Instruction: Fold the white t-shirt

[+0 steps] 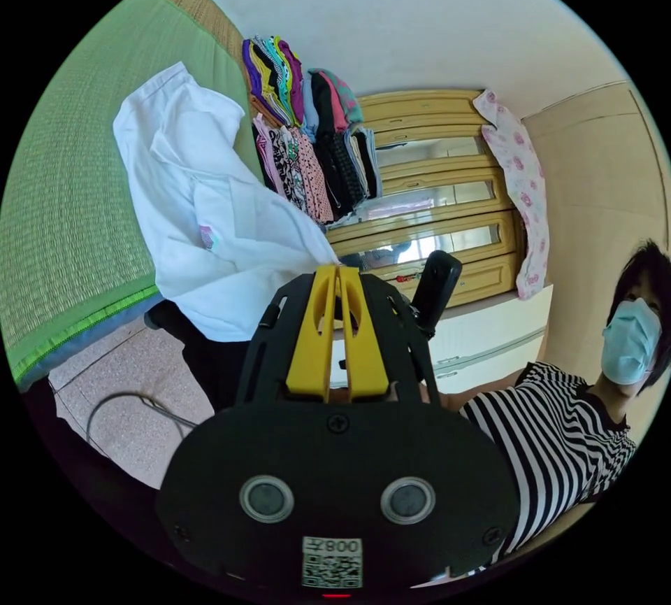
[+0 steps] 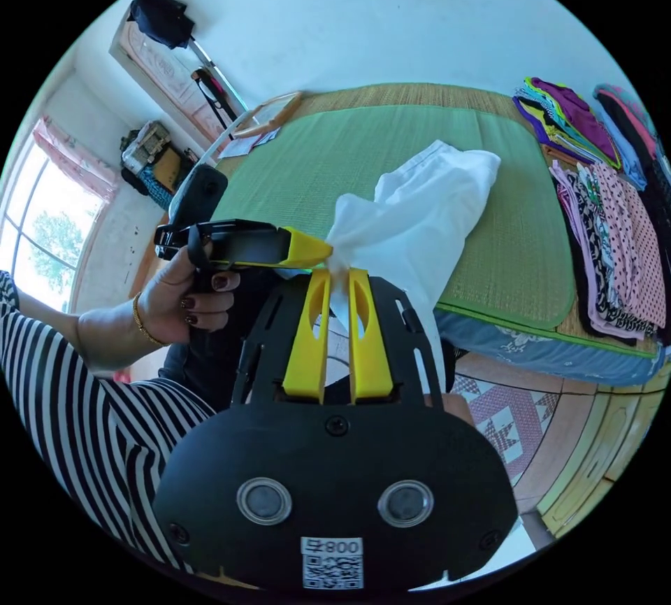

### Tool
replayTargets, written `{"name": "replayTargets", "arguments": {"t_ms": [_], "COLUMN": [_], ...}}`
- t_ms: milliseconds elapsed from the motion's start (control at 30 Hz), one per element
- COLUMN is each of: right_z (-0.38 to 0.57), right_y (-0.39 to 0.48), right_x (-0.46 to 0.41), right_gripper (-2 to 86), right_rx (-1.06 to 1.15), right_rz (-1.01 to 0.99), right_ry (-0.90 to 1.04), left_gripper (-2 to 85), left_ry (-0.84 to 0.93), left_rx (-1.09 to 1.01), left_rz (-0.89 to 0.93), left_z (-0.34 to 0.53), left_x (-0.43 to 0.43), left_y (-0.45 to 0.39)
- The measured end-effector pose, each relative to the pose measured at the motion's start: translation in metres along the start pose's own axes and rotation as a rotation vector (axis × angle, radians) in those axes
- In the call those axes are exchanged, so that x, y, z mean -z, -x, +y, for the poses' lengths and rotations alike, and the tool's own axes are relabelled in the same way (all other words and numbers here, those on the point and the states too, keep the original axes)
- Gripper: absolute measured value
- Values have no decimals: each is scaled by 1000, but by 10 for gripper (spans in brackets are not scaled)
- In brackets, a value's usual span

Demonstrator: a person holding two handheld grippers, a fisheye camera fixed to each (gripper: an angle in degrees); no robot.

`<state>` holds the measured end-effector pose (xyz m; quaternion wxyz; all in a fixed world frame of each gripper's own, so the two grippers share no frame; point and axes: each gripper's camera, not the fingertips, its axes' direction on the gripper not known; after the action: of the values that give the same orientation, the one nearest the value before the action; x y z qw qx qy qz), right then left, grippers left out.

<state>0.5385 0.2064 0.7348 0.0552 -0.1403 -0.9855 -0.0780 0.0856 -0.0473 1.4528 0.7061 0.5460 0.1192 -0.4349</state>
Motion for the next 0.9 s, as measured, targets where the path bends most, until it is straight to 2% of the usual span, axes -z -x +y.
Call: {"name": "replayTargets", "arguments": {"t_ms": [167, 300, 600, 900], "right_z": [4, 11, 14, 16], "right_y": [-15, -29, -51, -87], "right_x": [15, 33, 77, 110], "right_gripper": [26, 22, 21, 20], "right_rx": [-27, -47, -33, -39], "right_rz": [23, -15, -40, -89], "right_ry": [11, -11, -44, -54], "left_gripper": [14, 43, 77, 68], "left_ry": [-78, -116, 70, 216], "left_rx": [-44, -25, 120, 193], "left_rz": [25, -119, -364, -430], "left_z": [-6, -31, -109, -121], "left_x": [7, 17, -28, -70], "left_y": [-12, -8, 24, 20]}}
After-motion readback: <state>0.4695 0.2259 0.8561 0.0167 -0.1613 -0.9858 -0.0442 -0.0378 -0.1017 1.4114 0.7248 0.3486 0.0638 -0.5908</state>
